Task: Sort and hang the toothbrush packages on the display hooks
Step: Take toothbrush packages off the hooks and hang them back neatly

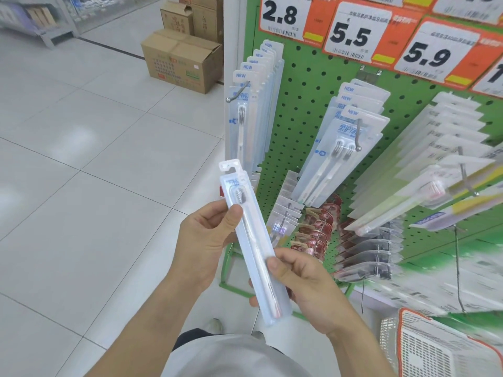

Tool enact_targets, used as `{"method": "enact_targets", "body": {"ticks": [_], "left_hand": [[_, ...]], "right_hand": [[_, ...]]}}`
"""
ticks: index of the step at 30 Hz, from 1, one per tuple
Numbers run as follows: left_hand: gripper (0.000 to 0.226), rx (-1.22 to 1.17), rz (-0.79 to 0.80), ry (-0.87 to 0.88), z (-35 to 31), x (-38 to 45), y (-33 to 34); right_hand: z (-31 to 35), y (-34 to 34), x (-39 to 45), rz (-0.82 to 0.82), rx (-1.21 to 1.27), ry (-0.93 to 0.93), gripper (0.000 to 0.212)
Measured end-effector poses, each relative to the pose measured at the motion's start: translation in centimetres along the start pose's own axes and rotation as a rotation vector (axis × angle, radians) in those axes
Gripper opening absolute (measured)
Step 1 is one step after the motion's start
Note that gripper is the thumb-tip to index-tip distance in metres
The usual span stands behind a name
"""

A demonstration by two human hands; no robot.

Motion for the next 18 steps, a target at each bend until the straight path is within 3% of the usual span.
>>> {"method": "enact_targets", "body": {"ticks": [3,7,12,18], "left_hand": [[0.027,0.023,0.031,-0.018,-0.5,-0.3,0.4],[0.032,0.035,0.045,-0.018,-1.3,-0.2,0.5],[0.037,0.034,0.04,0.025,-3.0,0.5,0.7],[0.032,0.1,0.051,0.142,-6.8,1.9,1.4]], "right_hand": [[-0.4,-0.3,0.4,-0.009,-0.056,-0.01,0.032],[-0.2,-0.3,1.0,-0.023,-0.259,-0.084,0.053],[2.6,0.8,1.9,-0.073,-0.448,-0.216,0.013],[5.4,1.7,2.5,-0.243,-0.576,-0.361,0.01]]}}
Point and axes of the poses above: each hand's wrist, its own x-axis towards the middle knuckle, its own y-axis out of the palm, z = x × y, the point moved 7 cm from there along x, towards the middle knuckle
